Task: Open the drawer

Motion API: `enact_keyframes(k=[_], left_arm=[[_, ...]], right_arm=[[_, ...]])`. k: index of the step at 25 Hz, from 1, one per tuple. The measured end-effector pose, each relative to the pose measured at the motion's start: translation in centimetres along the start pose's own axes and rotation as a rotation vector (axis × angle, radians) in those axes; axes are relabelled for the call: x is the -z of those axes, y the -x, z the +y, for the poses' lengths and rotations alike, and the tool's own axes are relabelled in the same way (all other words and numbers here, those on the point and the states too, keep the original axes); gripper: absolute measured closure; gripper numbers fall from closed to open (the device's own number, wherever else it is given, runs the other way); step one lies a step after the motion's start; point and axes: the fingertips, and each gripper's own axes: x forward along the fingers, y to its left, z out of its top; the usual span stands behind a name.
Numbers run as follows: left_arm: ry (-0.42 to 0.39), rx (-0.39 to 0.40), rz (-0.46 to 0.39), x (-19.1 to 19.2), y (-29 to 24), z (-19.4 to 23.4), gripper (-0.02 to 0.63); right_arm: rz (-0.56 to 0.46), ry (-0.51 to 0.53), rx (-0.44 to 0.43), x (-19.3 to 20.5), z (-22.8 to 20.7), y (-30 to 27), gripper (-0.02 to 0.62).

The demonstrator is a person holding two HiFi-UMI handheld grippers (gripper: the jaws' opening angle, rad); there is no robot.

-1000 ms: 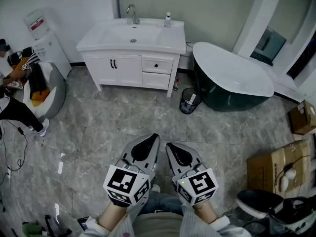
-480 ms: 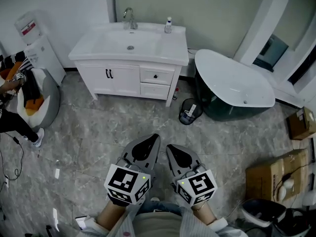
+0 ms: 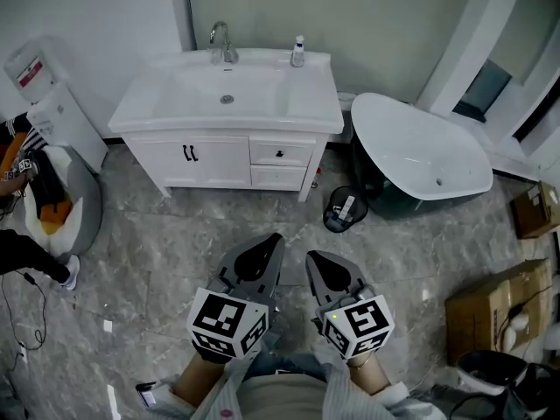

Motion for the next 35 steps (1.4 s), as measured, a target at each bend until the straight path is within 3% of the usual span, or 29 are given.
enact_keyframes(k=[6,16,26,35], left_arm=[[0.021,0.005,-0.002,-0.3,-0.7,3.4,0.589],[0.026,-0.02,-0.005,-0.2,-4.1,7.2,0.589],[0.027,-0.075,0.004,-2.4,-14.0,13.1,0.589],[0.039,-0.13,0.01,-5.8,-24.6,18.0,0.589]], right_arm=[[0.014,-0.008,0.039,-0.1,-0.4,-2.8,0.586],[0.028,-0.013,0.031,-0.1,-3.0,-7.5,0.585],[0.062,-0.011,-0.031,-2.5,-10.2,-16.7,0.586],[0.093,0.002,-0.095,-7.0,-18.3,-24.9,0.584]])
